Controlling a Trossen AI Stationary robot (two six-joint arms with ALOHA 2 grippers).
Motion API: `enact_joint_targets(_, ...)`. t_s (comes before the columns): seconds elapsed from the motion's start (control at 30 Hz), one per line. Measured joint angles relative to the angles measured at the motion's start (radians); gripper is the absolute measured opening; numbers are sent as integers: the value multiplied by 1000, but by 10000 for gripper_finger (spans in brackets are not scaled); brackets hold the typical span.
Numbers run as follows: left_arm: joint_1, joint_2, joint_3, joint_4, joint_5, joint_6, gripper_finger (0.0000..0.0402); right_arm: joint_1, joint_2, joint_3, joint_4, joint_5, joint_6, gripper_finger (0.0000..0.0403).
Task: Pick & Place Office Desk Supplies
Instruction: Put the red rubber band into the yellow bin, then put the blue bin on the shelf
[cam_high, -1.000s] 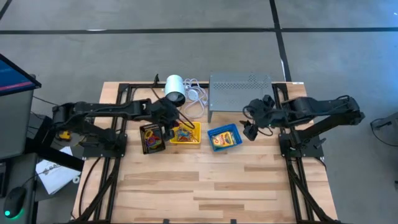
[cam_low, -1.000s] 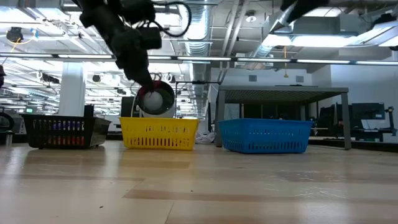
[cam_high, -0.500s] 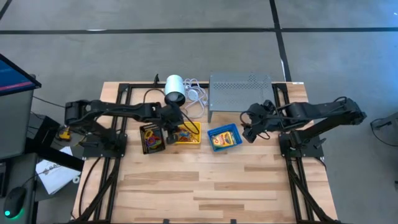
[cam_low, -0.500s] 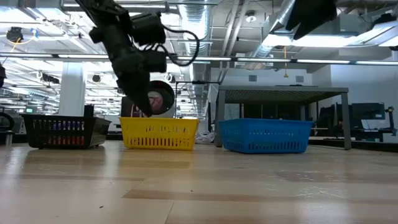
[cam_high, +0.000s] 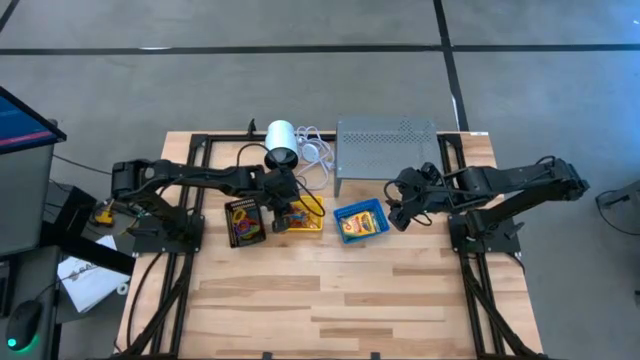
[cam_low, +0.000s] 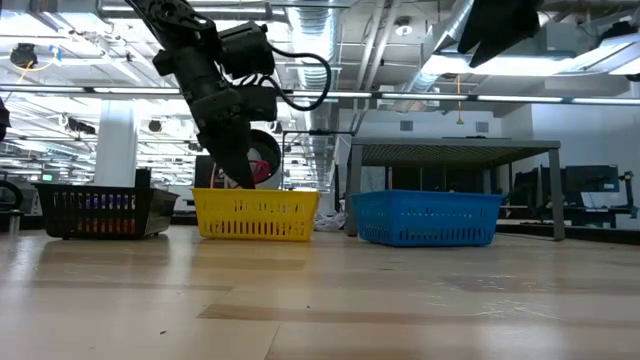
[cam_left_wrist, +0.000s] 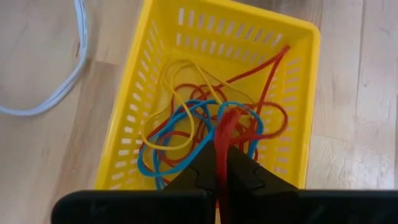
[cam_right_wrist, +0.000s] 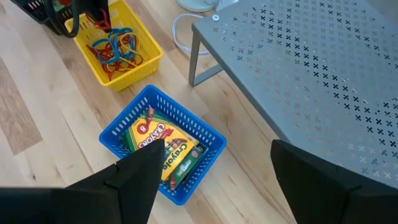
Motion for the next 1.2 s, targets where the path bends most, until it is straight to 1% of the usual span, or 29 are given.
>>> enact_joint_targets(0.27,0,0,0,0,0,-1,1,0,0,0,2,0,0,290)
enact_joint_targets(0.37,0,0,0,5,0,-7,12,0,0,0,5,0,0,290)
enact_joint_targets(0.47,0,0,0,21,1,-7,44,0,0,0,12,-1,0,290)
enact_joint_targets(0.53,0,0,0,32,21,-8,77,0,0,0,15,-1,0,290)
enact_joint_targets(0.63,0,0,0,46,49,-8,138,0,0,0,22,-1,-6,290)
enact_joint_targets(0.73,0,0,0,46,52,-17,204,1,0,0,22,-1,-11,290)
enact_joint_targets(0.8,0,0,0,49,48,-38,242,1,0,0,25,-1,-25,290)
enact_joint_targets(0.87,-1,0,0,56,13,-43,271,1,0,0,34,-1,-34,290)
enact_joint_targets(0.93,0,0,0,58,-43,-44,289,1,0,0,36,-1,-34,290)
enact_joint_targets(1.03,1,-8,2,58,-115,-72,297,1,0,0,36,-1,-34,290)
enact_joint_targets(1.13,2,-50,10,89,-122,-89,293,1,1,0,36,-5,-37,290)
enact_joint_targets(1.2,2,-116,10,90,-111,-90,288,1,1,1,37,-21,-55,290)
